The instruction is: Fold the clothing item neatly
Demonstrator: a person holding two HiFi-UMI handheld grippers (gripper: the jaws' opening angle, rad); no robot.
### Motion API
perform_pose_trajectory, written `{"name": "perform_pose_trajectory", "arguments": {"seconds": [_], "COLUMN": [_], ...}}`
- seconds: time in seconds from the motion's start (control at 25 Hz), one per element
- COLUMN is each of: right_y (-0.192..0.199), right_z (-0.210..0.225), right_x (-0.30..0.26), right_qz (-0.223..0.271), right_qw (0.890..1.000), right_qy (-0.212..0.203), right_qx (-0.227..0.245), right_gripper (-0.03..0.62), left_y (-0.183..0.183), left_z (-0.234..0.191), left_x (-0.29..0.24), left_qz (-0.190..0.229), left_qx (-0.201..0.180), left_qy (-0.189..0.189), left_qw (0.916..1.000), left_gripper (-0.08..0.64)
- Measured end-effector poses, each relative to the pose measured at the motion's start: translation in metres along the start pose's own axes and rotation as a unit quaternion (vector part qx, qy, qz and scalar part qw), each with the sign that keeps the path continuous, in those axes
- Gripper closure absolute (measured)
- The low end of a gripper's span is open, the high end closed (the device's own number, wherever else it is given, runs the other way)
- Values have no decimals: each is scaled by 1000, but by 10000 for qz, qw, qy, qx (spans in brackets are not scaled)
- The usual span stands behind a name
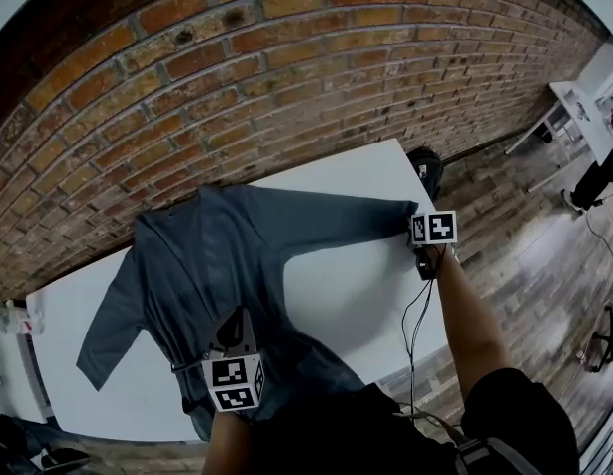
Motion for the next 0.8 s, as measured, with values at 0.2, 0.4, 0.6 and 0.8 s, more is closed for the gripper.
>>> {"name": "perform_pose_trajectory", "arguments": {"seconds": [0.2,0.4,0.6,0.8], "right_y": [-10,-32,-56,-71], "right_z": [-13,-49,-106,-172], "right_x": [12,43,69,88], "right_qz": [308,841,1230,1471], "right_qw": [9995,9955,9884,9827], "right_qy": [-37,-358,-707,-899], "right_qx": [103,246,542,676], "right_gripper": [557,557,557,557], "left_y": [-2,2,8,20], "left_z": [-4,-12,-30,-49], "left_x": [-1,1,6,15], "left_qz": [125,234,298,302], "left_qx": [123,282,448,658], "left_qy": [1,57,49,111], "left_qw": [9998,9993,9985,9973], "left_gripper": [561,561,561,561]}}
Point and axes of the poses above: the fingertips, and each gripper's own axes: x backward along the fingers, z to its right, y out of its underside, the point moved 10 cm from there along x, backward along the fingers, and after that the axes turned 6 degrees about -y, right-handed, at the moved point
